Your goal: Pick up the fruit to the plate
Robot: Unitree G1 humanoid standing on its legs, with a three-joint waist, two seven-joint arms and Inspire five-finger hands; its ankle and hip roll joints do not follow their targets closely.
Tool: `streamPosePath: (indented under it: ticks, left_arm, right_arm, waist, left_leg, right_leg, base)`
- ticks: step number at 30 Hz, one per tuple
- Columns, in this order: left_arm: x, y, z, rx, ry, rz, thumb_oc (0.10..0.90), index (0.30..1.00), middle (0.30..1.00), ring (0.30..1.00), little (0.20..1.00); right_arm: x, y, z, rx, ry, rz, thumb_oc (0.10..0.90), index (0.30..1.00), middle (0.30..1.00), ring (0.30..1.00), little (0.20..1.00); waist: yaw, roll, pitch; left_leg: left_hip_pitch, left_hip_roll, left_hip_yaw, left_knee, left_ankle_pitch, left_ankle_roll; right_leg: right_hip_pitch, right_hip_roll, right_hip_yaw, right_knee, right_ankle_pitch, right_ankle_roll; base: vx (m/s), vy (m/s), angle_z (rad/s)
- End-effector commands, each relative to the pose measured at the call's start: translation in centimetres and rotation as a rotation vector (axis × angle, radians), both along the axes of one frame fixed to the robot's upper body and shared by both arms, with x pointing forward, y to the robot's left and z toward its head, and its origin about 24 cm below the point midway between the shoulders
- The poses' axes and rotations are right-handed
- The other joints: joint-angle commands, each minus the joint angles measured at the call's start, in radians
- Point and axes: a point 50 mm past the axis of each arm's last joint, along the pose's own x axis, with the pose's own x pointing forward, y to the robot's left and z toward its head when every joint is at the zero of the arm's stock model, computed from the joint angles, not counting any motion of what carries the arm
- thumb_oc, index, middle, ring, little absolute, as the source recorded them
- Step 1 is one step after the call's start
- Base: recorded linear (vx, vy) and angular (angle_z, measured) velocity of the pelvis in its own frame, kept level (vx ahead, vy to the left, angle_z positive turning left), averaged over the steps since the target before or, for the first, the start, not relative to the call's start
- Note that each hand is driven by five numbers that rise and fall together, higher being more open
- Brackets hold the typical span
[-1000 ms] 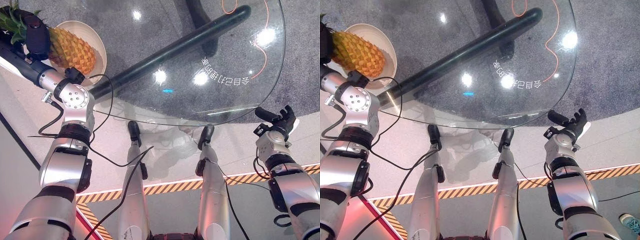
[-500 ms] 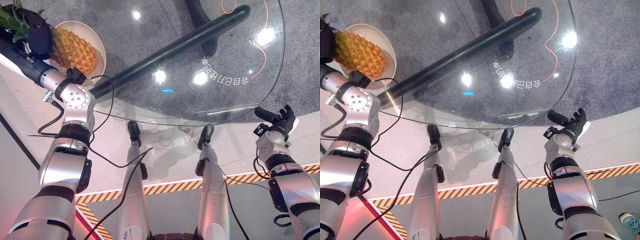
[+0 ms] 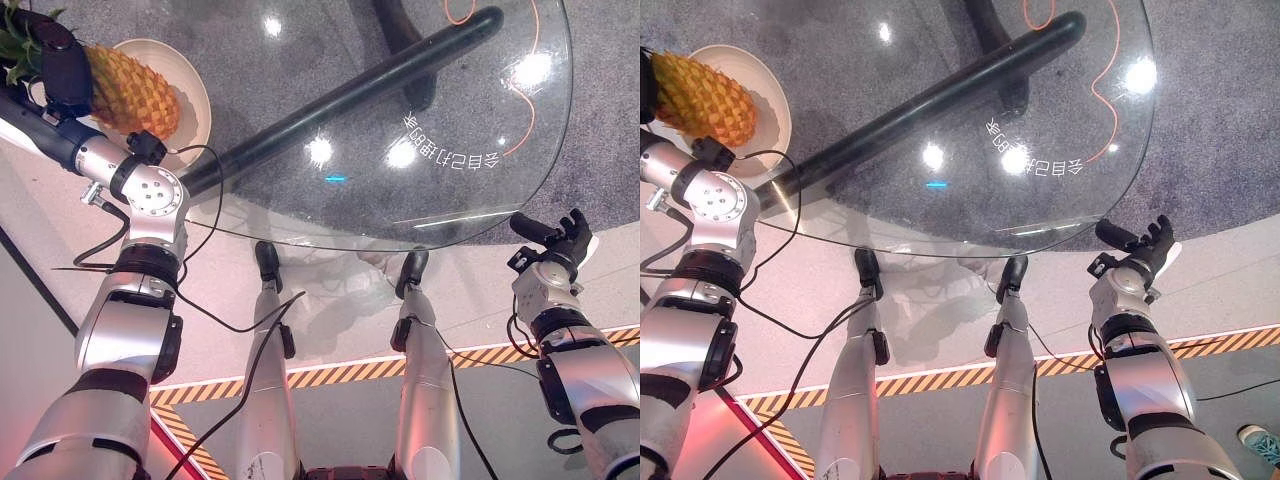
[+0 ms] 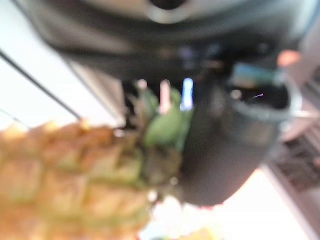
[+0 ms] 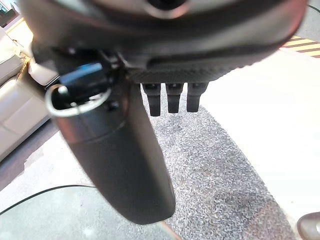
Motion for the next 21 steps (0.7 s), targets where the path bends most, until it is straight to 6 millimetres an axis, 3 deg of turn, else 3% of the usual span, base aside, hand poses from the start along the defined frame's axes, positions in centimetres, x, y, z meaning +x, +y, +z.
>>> streamPosePath:
  ticks: [1, 13, 15, 17, 21]
  left_arm:
    - [-2.91, 2.04, 7.29, 0.083, -0.296, 0.098, 0.1, 0.3, 0.3, 0.3, 0.2]
    - [-2.67, 2.25, 6.97, 0.096, -0.262, 0.096, 0.105, 0.305, 0.305, 0.305, 0.205]
    - [-2.62, 2.25, 6.94, 0.1, -0.258, 0.092, 0.207, 0.392, 0.392, 0.392, 0.307]
    - [-2.56, 2.29, 6.93, 0.101, -0.251, 0.086, 0.385, 0.545, 0.545, 0.545, 0.485]
    - [-2.54, 2.42, 6.74, 0.099, -0.246, 0.081, 0.418, 0.573, 0.573, 0.573, 0.518]
  right_arm:
    - [-0.81, -1.81, 0.92, -0.073, -0.032, -0.056, 0.8, 0.9, 0.9, 0.9, 0.9]
    - [-0.71, -1.43, 0.76, -0.074, -0.044, -0.043, 0.8, 0.9, 0.9, 0.9, 0.9]
    - [-0.64, -1.35, 0.82, -0.075, -0.045, -0.043, 0.8, 0.9, 0.9, 0.9, 0.9]
    - [-0.67, -1.45, 0.89, -0.077, -0.047, -0.043, 0.8, 0.9, 0.9, 0.9, 0.9]
    - [-0.64, -1.43, 0.93, -0.076, -0.049, -0.044, 0.8, 0.9, 0.9, 0.9, 0.9]
  waist:
    - [0.026, -0.049, -0.026]
    - [0.021, -0.058, -0.026]
    - [0.021, -0.058, -0.026]
    - [0.02, -0.058, -0.026]
    - [0.022, -0.059, -0.026]
  left_leg:
    - [-0.024, 0.021, -0.009, 0.135, -0.116, -0.028]
    - [-0.035, 0.023, -0.007, 0.14, -0.11, -0.026]
    - [-0.036, 0.023, -0.007, 0.141, -0.11, -0.026]
    - [-0.037, 0.021, -0.007, 0.141, -0.11, -0.026]
    - [-0.037, 0.022, -0.008, 0.14, -0.111, -0.025]
  right_leg:
    - [0.007, 0.043, -0.01, 0.016, -0.047, -0.007]
    - [-0.001, 0.046, -0.007, 0.013, -0.038, -0.008]
    - [-0.004, 0.047, -0.007, 0.014, -0.038, -0.009]
    - [-0.006, 0.047, -0.007, 0.015, -0.038, -0.009]
    - [-0.004, 0.046, -0.007, 0.012, -0.037, -0.008]
  base:
    - [0.0, 0.0, 0.0]
    - [0.0, 0.0, 0.0]
    - [0.0, 0.0, 0.0]
    - [0.0, 0.0, 0.0]
    - [0.0, 0.0, 0.0]
